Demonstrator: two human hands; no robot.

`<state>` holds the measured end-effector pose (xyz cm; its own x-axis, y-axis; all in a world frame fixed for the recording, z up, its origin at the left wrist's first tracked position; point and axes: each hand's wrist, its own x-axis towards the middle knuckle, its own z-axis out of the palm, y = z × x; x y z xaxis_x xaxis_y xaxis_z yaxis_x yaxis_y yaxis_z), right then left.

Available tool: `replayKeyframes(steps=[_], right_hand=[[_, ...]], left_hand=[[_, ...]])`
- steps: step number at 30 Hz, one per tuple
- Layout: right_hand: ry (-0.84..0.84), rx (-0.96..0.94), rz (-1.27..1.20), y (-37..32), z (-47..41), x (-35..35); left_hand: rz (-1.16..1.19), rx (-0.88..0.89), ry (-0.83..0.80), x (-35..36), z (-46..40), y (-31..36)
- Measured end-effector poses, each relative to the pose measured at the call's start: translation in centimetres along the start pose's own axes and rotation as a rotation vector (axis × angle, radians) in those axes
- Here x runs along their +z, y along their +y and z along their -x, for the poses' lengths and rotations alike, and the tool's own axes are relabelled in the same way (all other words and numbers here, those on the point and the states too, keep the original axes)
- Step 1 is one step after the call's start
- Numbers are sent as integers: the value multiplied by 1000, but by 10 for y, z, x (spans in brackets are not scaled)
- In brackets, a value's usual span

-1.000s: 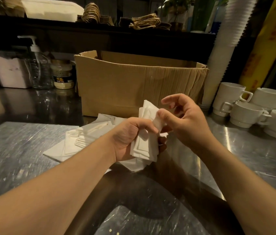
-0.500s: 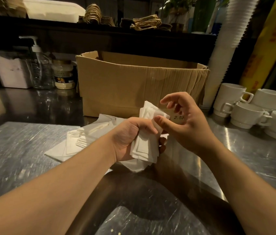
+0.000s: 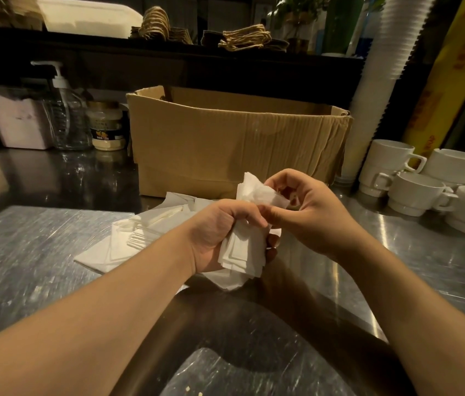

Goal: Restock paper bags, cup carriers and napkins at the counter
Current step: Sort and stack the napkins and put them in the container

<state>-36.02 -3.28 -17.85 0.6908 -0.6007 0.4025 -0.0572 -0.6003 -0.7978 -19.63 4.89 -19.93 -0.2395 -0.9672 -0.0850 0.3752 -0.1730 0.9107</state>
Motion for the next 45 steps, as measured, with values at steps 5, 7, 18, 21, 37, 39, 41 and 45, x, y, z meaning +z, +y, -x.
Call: replayKeyframes(steps=[5,7,18,21,37,39,41,45], right_hand=[[-35,42,-74,-3,2,-1],[-18,57,-104,-3,2,-2],[26,108,-75,-4,1,1],[28,99,-159,-3,1,-1],[-189,101,-375,-11,5,-20],[-122,112,-295,-8,3,-14],[-71,128,-263,-7,2,-9],[6,146,-256,-7,3,-1]], left_hand=[[6,-4,-17,-2,0,1],[14,-13,-48,-4,0,0],[-22,-57,-31,4,5,2],[-15,-46,-59,0,2,0],[8,-72,173,2,3,6],[8,-47,177,1,2,4],[25,-35,155,3,1,4],[15,-22,94,2,1,5]])
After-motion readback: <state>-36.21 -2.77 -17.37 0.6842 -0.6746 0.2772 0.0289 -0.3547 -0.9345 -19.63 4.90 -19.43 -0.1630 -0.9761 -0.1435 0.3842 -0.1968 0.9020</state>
